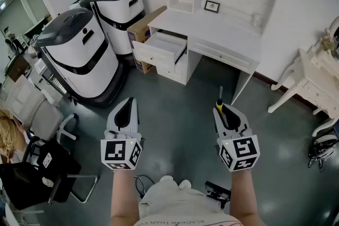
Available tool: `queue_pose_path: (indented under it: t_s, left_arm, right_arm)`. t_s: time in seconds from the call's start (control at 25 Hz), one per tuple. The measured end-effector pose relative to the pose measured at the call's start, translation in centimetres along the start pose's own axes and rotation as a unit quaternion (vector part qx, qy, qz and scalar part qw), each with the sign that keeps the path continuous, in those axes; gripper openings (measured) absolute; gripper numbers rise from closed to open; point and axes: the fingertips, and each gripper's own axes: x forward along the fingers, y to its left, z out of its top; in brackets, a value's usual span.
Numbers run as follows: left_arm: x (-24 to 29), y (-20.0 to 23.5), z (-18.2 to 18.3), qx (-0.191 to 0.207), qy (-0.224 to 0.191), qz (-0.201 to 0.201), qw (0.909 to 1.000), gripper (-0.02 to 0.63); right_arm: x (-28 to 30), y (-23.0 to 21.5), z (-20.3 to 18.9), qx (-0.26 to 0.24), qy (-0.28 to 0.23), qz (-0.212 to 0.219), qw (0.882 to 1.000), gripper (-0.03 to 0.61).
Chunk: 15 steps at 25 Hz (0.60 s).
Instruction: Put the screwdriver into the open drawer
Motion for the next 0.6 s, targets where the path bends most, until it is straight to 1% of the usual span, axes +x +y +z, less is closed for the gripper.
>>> queue_pose_path:
  t_s: [0.16, 0.32, 0.52, 0.6]
  left_arm:
    - [-0.7, 0.8, 0.2, 0.019, 0.007, 0.009, 0.9998, 0.006]
    - [-0.2, -0.1, 0.6, 0.028, 0.004, 0.003, 0.9996, 0.008]
    - [1.5, -0.1, 0.9, 0.026, -0.008, -0.009, 0.9996, 0.008]
    - [2.7, 0.2, 0.7, 0.022, -0.01, -0.013, 0.9996, 0.007]
  right_arm:
    - [-0.3, -1.0, -0.4, 0.017, -0.009, -0.01, 1.0, 0.078]
    - [-0.6, -1.7, -0.3, 0.019, -0.009, -0.011, 1.0, 0.078]
    - [0.8, -1.4, 0.0, 0.015, -0.015, -0.01, 1.0, 0.078]
    - [1.5, -1.5, 0.1, 0.021, -0.019, -0.007, 1.0, 0.078]
